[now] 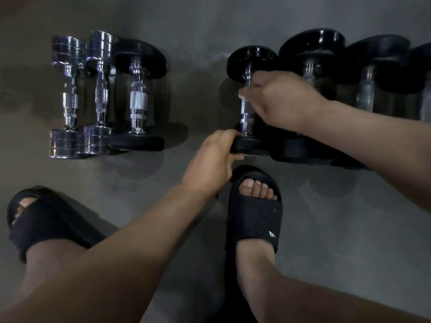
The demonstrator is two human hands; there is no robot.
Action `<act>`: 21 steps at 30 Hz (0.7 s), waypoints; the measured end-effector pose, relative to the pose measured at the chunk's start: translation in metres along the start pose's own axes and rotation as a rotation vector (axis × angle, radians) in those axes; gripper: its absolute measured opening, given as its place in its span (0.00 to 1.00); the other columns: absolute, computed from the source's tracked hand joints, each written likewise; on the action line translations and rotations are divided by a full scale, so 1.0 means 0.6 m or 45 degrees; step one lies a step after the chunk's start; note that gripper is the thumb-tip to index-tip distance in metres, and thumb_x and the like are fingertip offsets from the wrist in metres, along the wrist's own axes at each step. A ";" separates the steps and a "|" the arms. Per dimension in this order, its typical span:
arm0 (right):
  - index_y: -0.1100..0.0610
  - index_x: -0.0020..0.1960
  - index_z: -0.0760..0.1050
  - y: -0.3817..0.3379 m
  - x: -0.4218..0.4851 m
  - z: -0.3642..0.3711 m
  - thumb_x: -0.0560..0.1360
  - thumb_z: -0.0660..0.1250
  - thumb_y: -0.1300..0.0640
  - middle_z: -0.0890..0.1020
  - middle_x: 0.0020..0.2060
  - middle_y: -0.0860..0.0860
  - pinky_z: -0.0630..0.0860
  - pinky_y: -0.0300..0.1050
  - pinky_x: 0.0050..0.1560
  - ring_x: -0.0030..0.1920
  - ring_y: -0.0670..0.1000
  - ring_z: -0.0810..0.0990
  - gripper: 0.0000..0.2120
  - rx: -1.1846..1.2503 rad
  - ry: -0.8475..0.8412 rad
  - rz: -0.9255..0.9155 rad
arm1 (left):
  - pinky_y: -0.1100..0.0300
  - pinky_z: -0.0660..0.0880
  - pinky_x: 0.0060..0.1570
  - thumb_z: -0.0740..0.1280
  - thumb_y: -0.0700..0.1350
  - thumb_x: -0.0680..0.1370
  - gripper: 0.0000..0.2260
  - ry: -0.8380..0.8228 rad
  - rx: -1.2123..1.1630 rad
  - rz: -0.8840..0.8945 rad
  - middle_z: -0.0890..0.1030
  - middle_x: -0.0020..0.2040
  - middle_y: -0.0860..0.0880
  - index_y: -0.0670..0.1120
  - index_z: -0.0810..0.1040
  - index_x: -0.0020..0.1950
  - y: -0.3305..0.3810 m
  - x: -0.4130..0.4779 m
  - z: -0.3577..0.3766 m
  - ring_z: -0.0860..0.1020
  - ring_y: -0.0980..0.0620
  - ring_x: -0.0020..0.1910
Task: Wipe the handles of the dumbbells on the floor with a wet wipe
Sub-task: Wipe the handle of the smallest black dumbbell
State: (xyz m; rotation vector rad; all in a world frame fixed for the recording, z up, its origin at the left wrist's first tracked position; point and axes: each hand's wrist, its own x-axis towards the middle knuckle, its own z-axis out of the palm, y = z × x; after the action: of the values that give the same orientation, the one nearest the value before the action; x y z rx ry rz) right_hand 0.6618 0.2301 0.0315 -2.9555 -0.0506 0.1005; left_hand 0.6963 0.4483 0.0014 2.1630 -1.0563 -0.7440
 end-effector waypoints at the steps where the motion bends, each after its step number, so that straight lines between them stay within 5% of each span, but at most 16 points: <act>1: 0.62 0.53 0.80 0.000 0.005 0.001 0.80 0.55 0.54 0.76 0.42 0.59 0.70 0.50 0.31 0.35 0.62 0.75 0.17 -0.033 0.012 0.032 | 0.62 0.72 0.57 0.70 0.32 0.74 0.19 -0.001 0.020 0.007 0.79 0.56 0.44 0.43 0.76 0.64 0.002 0.001 -0.002 0.77 0.45 0.57; 4: 0.61 0.57 0.79 0.002 0.008 -0.004 0.80 0.57 0.56 0.76 0.43 0.60 0.70 0.49 0.31 0.36 0.63 0.75 0.15 -0.093 0.031 0.080 | 0.50 0.75 0.55 0.69 0.34 0.74 0.17 -0.027 0.163 0.062 0.78 0.54 0.43 0.42 0.76 0.62 0.014 0.003 -0.010 0.75 0.41 0.55; 9: 0.58 0.64 0.78 0.010 0.006 -0.013 0.81 0.59 0.57 0.77 0.44 0.60 0.73 0.52 0.34 0.37 0.64 0.76 0.15 -0.030 0.054 0.169 | 0.43 0.75 0.48 0.71 0.37 0.74 0.11 -0.033 0.353 0.140 0.76 0.49 0.42 0.42 0.75 0.56 0.034 0.011 -0.018 0.74 0.39 0.49; 12: 0.60 0.60 0.80 0.010 0.005 -0.010 0.81 0.59 0.57 0.77 0.42 0.61 0.71 0.48 0.35 0.38 0.64 0.77 0.14 0.048 0.037 0.155 | 0.43 0.75 0.48 0.71 0.38 0.75 0.10 -0.037 0.356 0.131 0.77 0.50 0.42 0.42 0.76 0.55 0.032 0.008 -0.014 0.74 0.39 0.50; 18: 0.59 0.60 0.81 0.003 -0.020 -0.016 0.81 0.56 0.56 0.81 0.48 0.58 0.80 0.55 0.42 0.45 0.61 0.82 0.17 0.157 -0.109 -0.261 | 0.47 0.75 0.51 0.72 0.43 0.76 0.16 0.007 0.293 0.107 0.78 0.54 0.42 0.42 0.77 0.63 0.028 0.005 -0.015 0.76 0.40 0.53; 21: 0.60 0.56 0.82 0.018 0.001 -0.018 0.79 0.56 0.56 0.79 0.43 0.59 0.78 0.53 0.36 0.40 0.63 0.80 0.18 0.071 -0.032 -0.161 | 0.49 0.76 0.56 0.73 0.45 0.76 0.22 0.030 0.182 0.078 0.78 0.60 0.42 0.42 0.75 0.69 0.021 -0.003 -0.015 0.78 0.41 0.58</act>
State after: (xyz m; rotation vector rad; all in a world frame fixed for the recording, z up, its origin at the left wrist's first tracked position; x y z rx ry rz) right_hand 0.6635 0.2177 0.0402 -2.8865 -0.2335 0.1194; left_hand 0.6958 0.4460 0.0167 2.2419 -1.1906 -0.6307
